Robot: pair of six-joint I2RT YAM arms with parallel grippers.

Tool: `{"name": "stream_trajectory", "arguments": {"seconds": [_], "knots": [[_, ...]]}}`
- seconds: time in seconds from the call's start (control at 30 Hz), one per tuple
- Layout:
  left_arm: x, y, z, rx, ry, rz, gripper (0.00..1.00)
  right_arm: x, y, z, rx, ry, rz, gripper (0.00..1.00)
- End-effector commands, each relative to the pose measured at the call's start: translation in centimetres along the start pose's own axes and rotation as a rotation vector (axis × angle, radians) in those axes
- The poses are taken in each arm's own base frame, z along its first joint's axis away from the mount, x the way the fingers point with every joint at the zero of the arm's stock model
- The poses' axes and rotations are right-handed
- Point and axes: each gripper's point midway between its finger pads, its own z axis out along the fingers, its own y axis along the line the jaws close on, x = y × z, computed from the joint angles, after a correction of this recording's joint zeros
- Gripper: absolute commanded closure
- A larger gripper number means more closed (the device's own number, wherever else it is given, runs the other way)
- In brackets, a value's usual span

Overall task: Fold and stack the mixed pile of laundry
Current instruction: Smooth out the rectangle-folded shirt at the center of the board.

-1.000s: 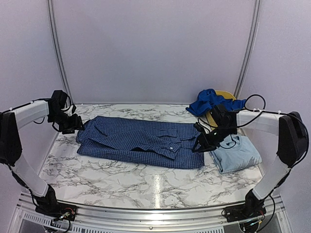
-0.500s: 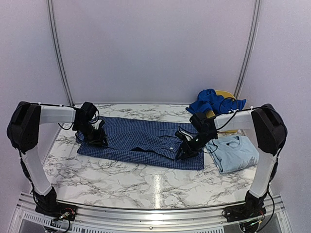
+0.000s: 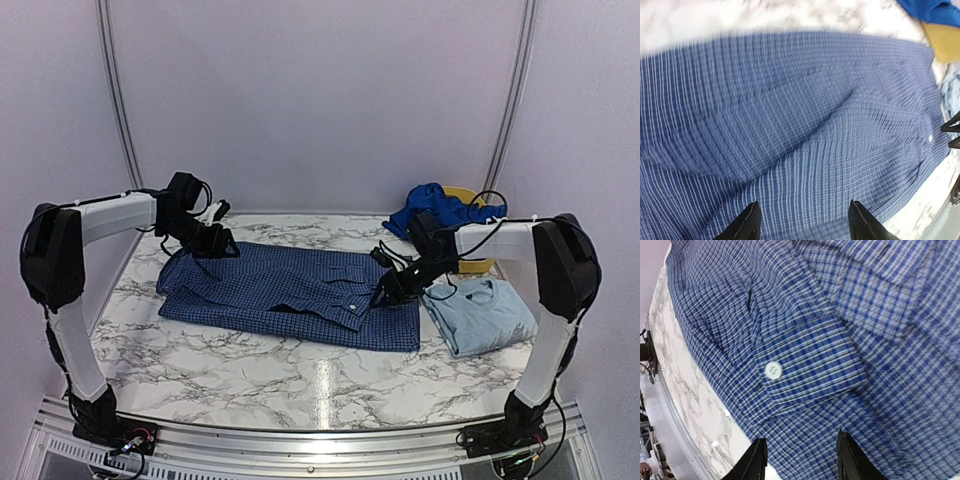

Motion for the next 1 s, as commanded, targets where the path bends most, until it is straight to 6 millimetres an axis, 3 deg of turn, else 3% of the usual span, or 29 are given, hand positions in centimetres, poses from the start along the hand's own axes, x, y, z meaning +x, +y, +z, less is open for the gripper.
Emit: {"name": "stream_trajectory", "arguments": {"seconds": [0.0,0.17,0.3,0.47,0.63,0.8,0.97], "knots": [[-2.8,-1.6,2.2,0.048,-0.018,0.138,0.38,-2.6,-2.9,-2.4,0.134,-0.040,-0.076,0.56],[-3.8,-3.4,5.0,0.086,0.000,0.235,0.37,-3.0,-5.5,-2.8,0.231,-0.022,-0.082,0.55],[-3.4,-4.8,6.9,0.104,0.027,0.272,0.34,-2.8,-6.1,-2.4,0.238,0.007,-0.075,0.55],[-2.3,-6.1,8.4,0.118,0.064,0.312,0.28,-1.1,-6.2,-1.9,0.230,0.047,-0.055,0.55],[-1.8,-6.2,9.5,0.099,0.085,0.323,0.27,0.2,-6.1,-1.3,0.213,0.069,-0.046,0.55],[-1.9,-5.8,10.5,0.062,0.094,0.326,0.15,0.6,-6.2,-1.0,0.219,0.086,-0.048,0.61],[-2.2,-5.9,11.4,0.047,0.096,0.334,0.15,1.2,-6.4,-0.6,0.227,0.106,-0.042,0.68]]}}
